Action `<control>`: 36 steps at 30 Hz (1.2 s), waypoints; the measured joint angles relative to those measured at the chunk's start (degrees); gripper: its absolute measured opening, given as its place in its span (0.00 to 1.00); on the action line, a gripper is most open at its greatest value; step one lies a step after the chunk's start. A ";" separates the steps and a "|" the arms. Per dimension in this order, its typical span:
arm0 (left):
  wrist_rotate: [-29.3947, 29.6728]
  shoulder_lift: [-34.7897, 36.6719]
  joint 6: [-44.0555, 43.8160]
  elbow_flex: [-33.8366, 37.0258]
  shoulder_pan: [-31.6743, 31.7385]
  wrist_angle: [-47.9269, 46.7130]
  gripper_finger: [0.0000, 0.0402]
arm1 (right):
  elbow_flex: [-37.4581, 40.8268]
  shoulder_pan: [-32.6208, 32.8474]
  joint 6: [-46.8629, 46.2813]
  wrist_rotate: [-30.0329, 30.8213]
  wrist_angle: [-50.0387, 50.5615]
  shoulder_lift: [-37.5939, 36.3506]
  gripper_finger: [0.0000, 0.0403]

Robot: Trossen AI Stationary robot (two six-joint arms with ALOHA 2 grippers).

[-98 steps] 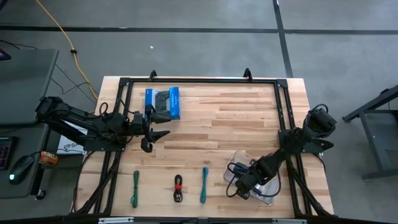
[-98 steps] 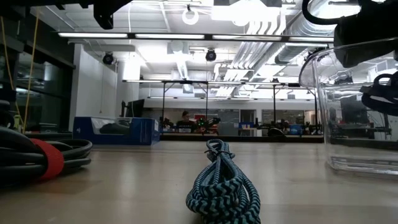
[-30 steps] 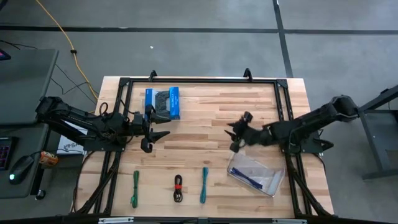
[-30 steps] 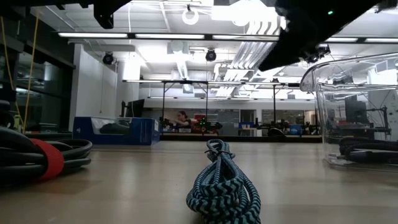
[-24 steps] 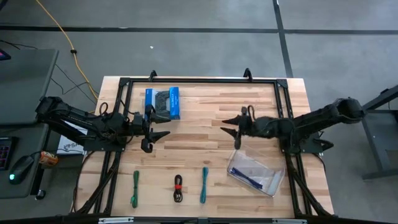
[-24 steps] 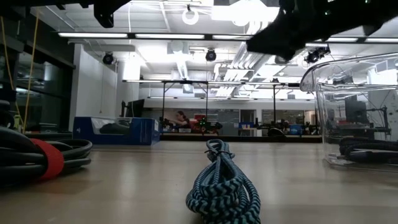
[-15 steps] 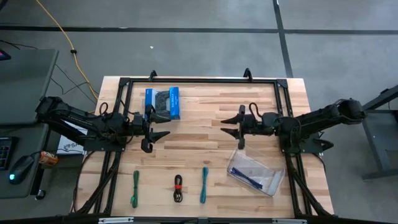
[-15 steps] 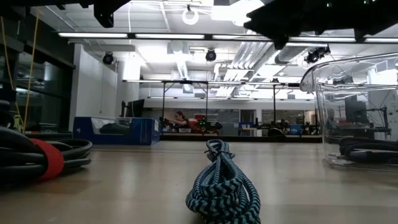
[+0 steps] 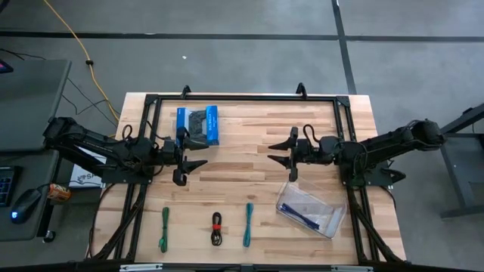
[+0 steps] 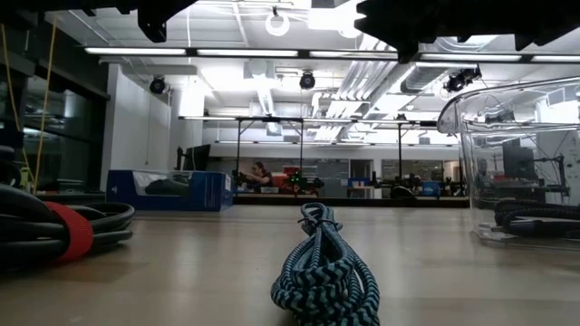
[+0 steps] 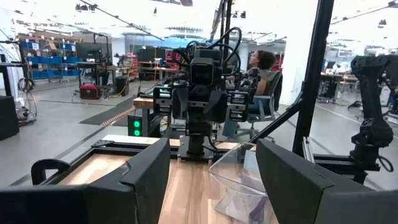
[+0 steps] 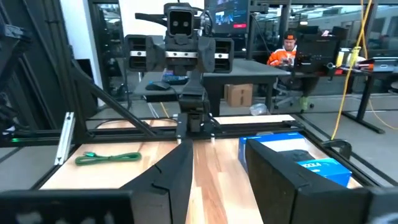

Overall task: Pick and place USB-C Cables
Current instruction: Put the black usb cable into the transparent bin

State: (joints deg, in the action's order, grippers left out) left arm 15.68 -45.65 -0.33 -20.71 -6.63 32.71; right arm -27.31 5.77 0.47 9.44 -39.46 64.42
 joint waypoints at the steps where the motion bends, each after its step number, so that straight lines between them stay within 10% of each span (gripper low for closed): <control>1: -0.01 0.01 -0.01 -0.01 0.00 0.22 0.55 | 0.00 -0.13 -0.02 0.52 -0.04 0.00 0.34; 25: -0.01 0.00 -0.93 -0.02 0.00 0.15 0.55 | -0.02 -0.16 0.00 2.02 -1.11 0.02 0.34; 36: -14.51 -10.80 -5.52 -5.27 -3.40 -0.03 0.55 | -0.02 -0.16 -0.51 1.99 -1.09 0.02 0.34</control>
State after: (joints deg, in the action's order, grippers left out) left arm 1.16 -56.44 -5.85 -25.98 -10.03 32.68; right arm -27.33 5.61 -0.03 11.43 -40.56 64.45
